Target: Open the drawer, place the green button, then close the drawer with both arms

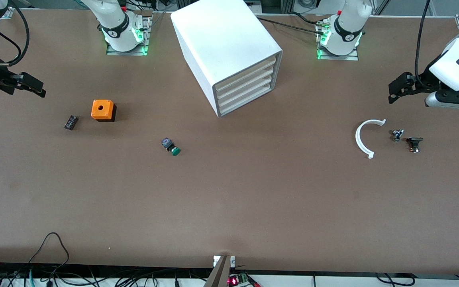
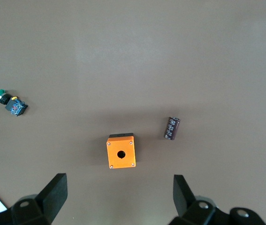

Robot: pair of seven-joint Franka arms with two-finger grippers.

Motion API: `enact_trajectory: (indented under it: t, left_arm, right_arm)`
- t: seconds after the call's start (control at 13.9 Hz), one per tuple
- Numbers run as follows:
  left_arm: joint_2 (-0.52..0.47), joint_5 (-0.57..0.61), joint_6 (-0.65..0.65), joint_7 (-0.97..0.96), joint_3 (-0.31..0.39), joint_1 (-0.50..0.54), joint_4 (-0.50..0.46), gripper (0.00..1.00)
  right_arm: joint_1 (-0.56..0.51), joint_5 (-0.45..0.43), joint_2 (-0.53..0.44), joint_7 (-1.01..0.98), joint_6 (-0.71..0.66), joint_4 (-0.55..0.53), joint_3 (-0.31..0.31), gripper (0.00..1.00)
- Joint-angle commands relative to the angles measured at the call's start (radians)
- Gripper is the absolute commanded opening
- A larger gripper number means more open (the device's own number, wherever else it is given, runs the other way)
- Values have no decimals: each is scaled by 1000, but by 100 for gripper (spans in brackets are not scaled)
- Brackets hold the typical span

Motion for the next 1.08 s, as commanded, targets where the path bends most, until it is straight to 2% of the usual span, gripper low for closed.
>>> enact_trajectory:
  t: [0.0,0.14,1.01]
  left_arm:
    - [13,18,-36,26,-2,-6,32,100]
    - [28,18,-38,23,0,-7,56,100]
    - [31,16,-38,25,9,-1,60,100]
  right_arm:
    - [-1,19,-29,-5,10,-28,-1,100]
    - [-1,19,-28,-5,10,-28,-1,100]
    - [-1,28,-8,-17,16,-19,-1,100]
